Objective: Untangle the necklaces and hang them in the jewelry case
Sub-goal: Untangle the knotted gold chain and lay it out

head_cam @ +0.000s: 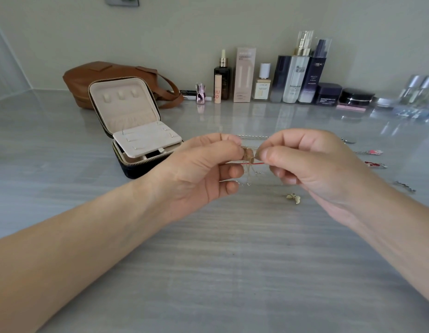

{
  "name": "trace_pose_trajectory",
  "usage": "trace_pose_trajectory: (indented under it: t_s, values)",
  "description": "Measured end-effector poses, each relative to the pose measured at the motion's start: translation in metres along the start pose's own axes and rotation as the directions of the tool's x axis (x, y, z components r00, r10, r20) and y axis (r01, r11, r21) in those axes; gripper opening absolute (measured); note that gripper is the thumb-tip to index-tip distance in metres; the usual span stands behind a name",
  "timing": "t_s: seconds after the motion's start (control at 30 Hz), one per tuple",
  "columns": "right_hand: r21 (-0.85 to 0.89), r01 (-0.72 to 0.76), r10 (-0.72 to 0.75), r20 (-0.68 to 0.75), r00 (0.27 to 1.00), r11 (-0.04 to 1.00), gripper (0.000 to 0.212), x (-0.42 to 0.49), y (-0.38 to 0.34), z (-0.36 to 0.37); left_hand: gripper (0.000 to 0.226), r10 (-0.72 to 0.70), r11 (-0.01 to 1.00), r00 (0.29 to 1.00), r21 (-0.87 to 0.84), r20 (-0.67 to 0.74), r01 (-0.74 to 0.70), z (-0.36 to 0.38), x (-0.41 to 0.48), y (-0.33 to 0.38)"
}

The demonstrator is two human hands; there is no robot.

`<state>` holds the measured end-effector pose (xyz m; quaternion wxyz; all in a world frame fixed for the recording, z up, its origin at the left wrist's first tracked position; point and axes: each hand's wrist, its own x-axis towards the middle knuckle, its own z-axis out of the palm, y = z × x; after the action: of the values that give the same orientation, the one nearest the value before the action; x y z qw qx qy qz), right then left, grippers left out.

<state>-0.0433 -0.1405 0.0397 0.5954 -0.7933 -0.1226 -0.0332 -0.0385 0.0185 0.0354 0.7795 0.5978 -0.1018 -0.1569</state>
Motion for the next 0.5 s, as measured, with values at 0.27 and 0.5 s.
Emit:
trace_pose_trajectory:
  t_s: [0.27, 0.5]
  values:
    - [-0.023, -0.026, 0.027, 0.018, 0.999, 0.999, 0.005, -0.0008, 0.0011, 0.0022, 0.015, -0.006, 1.000, 0.999, 0.031, 0.047, 0.005, -0.0042, 0.0028, -0.0003]
    - [-0.042, -0.045, 0.047, 0.039, 0.998, 0.998, 0.022, -0.0017, -0.0023, 0.0031, 0.014, 0.022, 0.997, 0.998, 0.068, 0.059, -0.026, -0.0047, 0.0019, 0.0003]
